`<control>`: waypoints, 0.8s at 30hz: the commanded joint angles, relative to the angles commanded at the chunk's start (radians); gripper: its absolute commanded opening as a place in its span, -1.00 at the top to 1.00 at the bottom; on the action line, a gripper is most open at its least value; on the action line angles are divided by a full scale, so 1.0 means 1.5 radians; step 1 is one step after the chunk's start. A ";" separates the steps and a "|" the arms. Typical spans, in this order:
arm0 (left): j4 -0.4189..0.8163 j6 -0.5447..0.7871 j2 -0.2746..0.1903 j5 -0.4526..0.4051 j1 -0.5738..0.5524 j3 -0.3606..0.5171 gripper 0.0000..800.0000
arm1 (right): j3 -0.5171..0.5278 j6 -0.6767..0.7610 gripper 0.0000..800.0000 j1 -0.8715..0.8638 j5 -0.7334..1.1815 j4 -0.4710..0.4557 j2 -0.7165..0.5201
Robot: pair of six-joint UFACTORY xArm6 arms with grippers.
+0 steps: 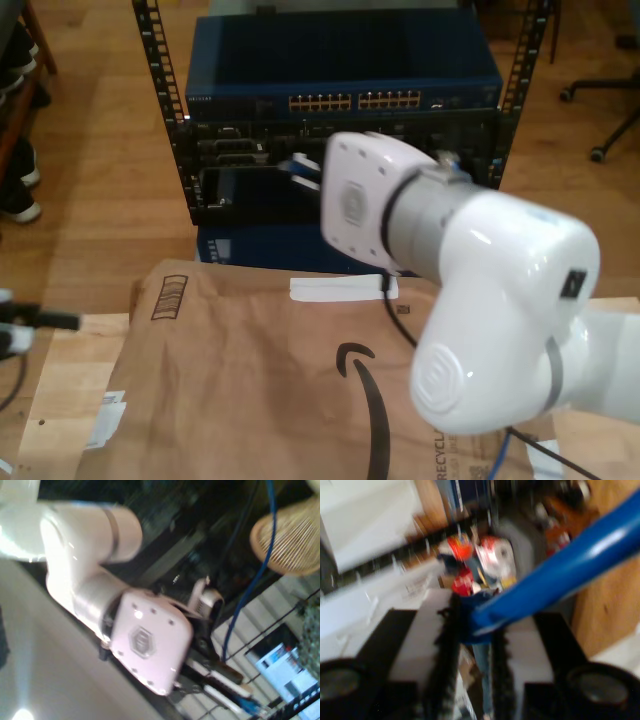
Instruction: Grab the cable and plug it in
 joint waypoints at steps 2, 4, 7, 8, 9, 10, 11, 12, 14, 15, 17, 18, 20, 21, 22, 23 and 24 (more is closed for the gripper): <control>0.044 0.055 -0.013 0.000 0.024 0.005 -0.99 | 0.021 -0.002 0.98 -0.009 -0.047 0.001 0.000; 0.072 0.103 -0.033 -0.001 0.046 0.014 -0.99 | 0.044 -0.002 0.98 -0.014 -0.089 0.002 0.000; 0.141 0.172 -0.056 -0.006 0.073 0.033 -0.99 | 0.071 -0.015 0.98 -0.017 -0.136 0.002 0.000; 0.175 0.194 -0.069 -0.008 0.085 0.040 -0.99 | 0.076 -0.031 0.98 -0.019 -0.154 0.004 0.001; 0.205 0.224 -0.080 -0.012 0.095 0.044 -0.99 | 0.078 -0.044 0.98 -0.024 -0.171 0.004 0.010; 0.228 0.257 -0.092 -0.017 0.104 0.047 -0.99 | 0.079 -0.053 0.98 -0.026 -0.188 0.005 0.025; 0.252 0.287 -0.103 -0.018 0.116 0.055 -0.99 | 0.079 -0.056 0.98 -0.026 -0.207 0.005 0.036; 0.277 0.314 -0.111 -0.019 0.130 0.064 -0.99 | 0.079 -0.058 0.98 -0.026 -0.222 0.005 0.045; 0.332 0.367 -0.127 -0.031 0.162 0.079 -0.99 | 0.079 -0.060 0.98 -0.026 -0.240 0.005 0.062; 0.357 0.399 -0.138 -0.039 0.178 0.088 -0.99 | 0.077 -0.060 0.98 -0.026 -0.248 0.005 0.070; 0.405 0.456 -0.154 -0.063 0.210 0.126 -0.99 | 0.073 -0.060 0.99 -0.027 -0.249 0.005 0.081; 0.429 0.474 -0.162 -0.084 0.223 0.153 -0.99 | 0.072 -0.061 0.99 -0.029 -0.249 0.006 0.084; 0.464 0.497 -0.174 -0.125 0.248 0.184 -0.99 | 0.068 -0.063 0.99 -0.039 -0.249 0.005 0.085; 0.475 0.507 -0.178 -0.142 0.262 0.193 -0.99 | 0.064 -0.072 0.99 -0.042 -0.249 0.006 0.085; 0.481 0.520 -0.180 -0.155 0.278 0.205 -0.99 | 0.060 -0.082 0.99 -0.043 -0.249 0.006 0.085; 0.487 0.536 -0.186 -0.166 0.297 0.218 -0.99 | 0.060 -0.089 0.99 -0.044 -0.249 0.007 0.085; 0.494 0.556 -0.195 -0.173 0.313 0.231 -0.99 | 0.061 -0.089 0.99 -0.044 -0.248 0.016 0.084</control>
